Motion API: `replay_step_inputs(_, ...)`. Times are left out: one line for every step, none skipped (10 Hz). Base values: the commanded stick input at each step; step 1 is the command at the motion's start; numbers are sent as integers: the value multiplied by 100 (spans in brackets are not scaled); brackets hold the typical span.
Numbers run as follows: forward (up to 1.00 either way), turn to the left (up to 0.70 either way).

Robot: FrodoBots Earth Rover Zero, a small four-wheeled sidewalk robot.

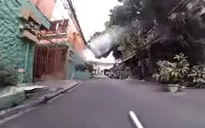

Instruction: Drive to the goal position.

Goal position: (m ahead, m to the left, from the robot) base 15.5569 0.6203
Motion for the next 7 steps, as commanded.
replay_step_inputs(85, 0)
replay_step_inputs(85, 0)
replay_step_inputs(85, 0)
replay_step_inputs(85, 0)
replay_step_inputs(85, 0)
replay_step_inputs(85, 0)
replay_step_inputs(85, 0)
